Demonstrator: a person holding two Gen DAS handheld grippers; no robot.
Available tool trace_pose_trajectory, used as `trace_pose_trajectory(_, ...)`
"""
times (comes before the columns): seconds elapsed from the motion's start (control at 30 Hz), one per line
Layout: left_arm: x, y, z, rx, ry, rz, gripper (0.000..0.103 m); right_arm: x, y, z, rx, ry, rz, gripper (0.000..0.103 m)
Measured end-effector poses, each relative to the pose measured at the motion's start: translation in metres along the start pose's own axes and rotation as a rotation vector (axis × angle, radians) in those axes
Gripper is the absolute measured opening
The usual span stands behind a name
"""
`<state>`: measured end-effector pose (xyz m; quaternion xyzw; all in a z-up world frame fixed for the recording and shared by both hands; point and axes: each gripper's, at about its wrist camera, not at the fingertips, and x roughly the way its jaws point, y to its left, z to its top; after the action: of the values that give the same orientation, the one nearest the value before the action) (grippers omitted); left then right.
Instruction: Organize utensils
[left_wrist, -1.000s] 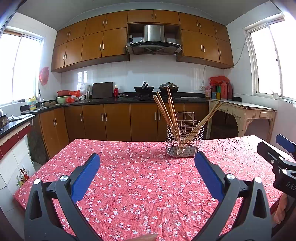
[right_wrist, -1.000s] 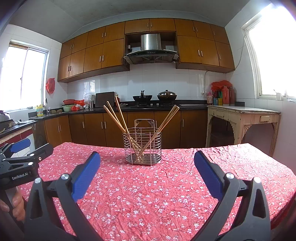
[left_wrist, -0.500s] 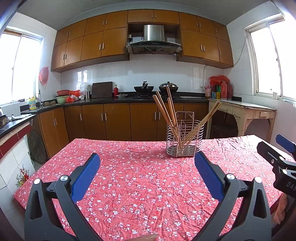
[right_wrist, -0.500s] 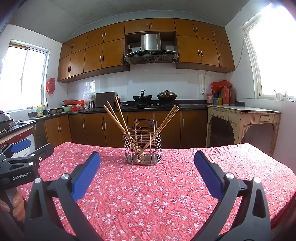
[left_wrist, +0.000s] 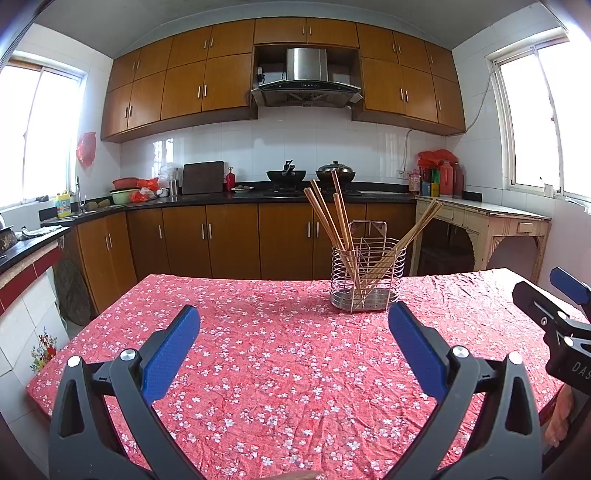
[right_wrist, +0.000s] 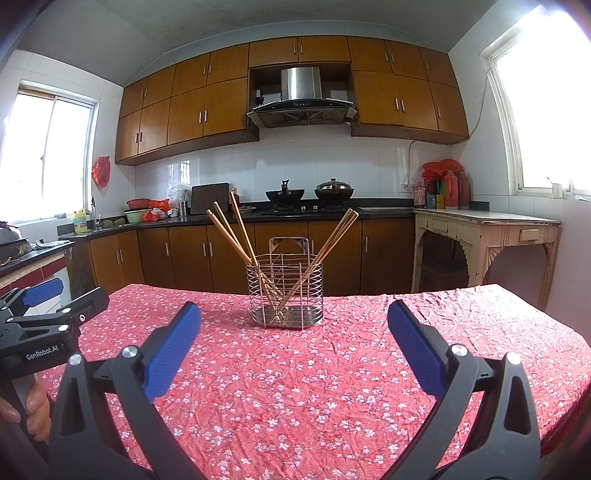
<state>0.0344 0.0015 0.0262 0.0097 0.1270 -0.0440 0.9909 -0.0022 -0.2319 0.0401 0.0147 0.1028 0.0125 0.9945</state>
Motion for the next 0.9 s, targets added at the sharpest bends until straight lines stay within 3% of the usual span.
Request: trace_pose_trajectory(0.9, 0.0034, -0.0017, 0.0002, -0.006, 0.011, 0.002, 0.101, 0.0015, 0.0009, -0.0005, 0.006, 0.001, 0.001, 0.099)
